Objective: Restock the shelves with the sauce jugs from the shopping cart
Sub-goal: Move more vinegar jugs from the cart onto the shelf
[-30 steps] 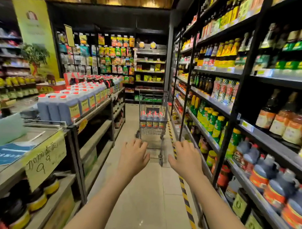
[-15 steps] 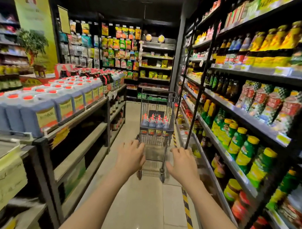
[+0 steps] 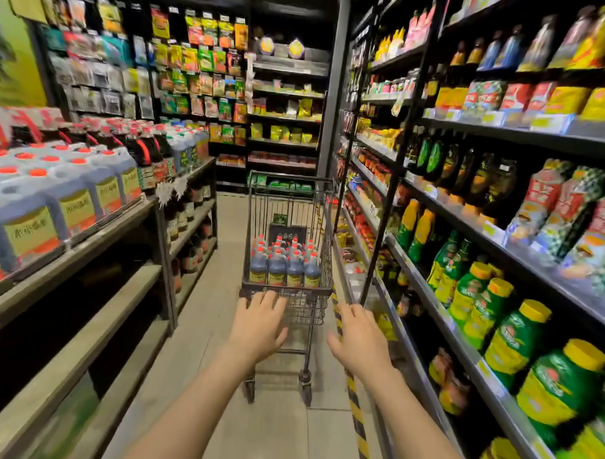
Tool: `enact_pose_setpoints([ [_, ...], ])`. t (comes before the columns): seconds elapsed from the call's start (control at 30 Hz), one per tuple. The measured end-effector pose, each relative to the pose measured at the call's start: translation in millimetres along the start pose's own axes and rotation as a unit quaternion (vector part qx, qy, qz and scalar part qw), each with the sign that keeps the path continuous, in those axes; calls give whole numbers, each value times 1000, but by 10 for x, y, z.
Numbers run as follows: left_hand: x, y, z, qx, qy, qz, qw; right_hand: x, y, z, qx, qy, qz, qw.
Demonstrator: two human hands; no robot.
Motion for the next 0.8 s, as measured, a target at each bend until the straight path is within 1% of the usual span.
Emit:
enact_pose_setpoints([
  [0.13, -429, -909, -63, 12, -2, -27, 1000, -212, -928, 323, 5, 2, -7, 1000],
  [0.23, -614, -1554, -136, 21, 1, -47, 999, -315, -1575, 551, -1, 0, -23, 1000],
  [0.37, -860, -2287, -321, 29, 27, -48, 998, -511, -2383, 746, 3, 6, -46, 999],
  [0.67, -1877, -3400, -986, 66, 64, -87, 992, -1569, -3847, 798, 7, -20, -142, 990],
  [0.8, -2389, -4016, -1345, 72, 44, -86, 993, -2024, -4507, 813, -18, -19, -164, 986],
])
Point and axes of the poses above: each hand's wrist, its own y-axis away from the middle knuckle, its own x-axis out of the back of the hand, z = x × y, the point moved 9 cm from there along -y, towards the middle knuckle, and after that the axes turned 3 degrees about -z, right-handed, at the moved point
